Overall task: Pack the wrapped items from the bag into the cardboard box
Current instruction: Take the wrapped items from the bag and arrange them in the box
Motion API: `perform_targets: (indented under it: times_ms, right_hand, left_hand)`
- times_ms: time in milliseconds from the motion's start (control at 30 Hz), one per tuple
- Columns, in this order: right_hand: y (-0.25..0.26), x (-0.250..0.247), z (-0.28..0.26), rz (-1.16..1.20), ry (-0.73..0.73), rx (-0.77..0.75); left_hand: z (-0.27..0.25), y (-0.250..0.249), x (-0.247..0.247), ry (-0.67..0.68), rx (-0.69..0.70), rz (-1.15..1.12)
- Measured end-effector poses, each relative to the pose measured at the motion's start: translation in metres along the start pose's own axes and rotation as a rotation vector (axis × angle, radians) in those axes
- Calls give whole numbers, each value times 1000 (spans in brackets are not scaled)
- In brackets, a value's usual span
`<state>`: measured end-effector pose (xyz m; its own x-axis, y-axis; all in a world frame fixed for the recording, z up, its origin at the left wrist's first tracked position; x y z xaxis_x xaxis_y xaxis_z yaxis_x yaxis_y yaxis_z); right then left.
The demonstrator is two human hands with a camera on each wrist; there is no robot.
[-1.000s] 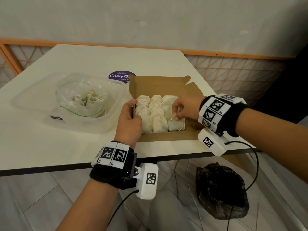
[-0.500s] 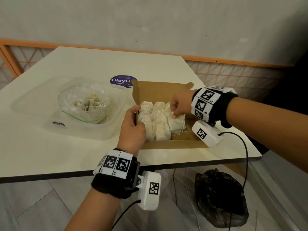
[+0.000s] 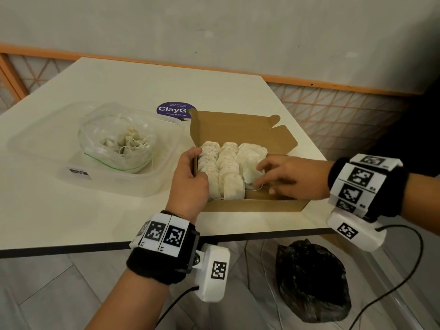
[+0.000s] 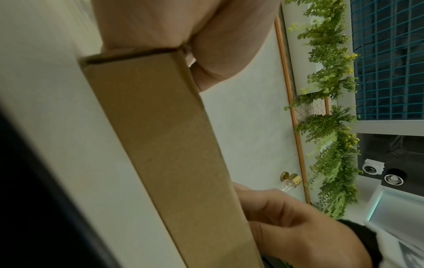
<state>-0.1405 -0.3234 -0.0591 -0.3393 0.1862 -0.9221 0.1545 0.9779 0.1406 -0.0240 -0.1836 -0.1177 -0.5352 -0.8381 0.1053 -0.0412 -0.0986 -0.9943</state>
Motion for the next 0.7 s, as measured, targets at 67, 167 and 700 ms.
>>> perform_targets:
  times_ms: [67,167,700]
  right_hand:
    - [-1,5,0,-2,-26,-17]
    - [1,9,1,-22,-30,-26]
    - [29,4,-25,130,-133,-9]
  left_hand:
    - [-1,0,0,-1,-6,1]
    - [-1,-1,1,-3,-14,2]
    - [-1,-1,0,-22,-25,10]
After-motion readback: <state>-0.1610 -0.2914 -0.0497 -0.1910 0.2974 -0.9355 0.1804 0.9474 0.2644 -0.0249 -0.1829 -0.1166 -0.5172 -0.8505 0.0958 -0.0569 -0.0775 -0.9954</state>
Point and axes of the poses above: each hand's wrist, its own z-axis towards the middle knuckle, its own x-axis out of the palm, y = z × x, the point moved 6 cm from there along z, towards the middle knuckle, and after that the axes turned 3 degrees about z, right-handed, at the moved point
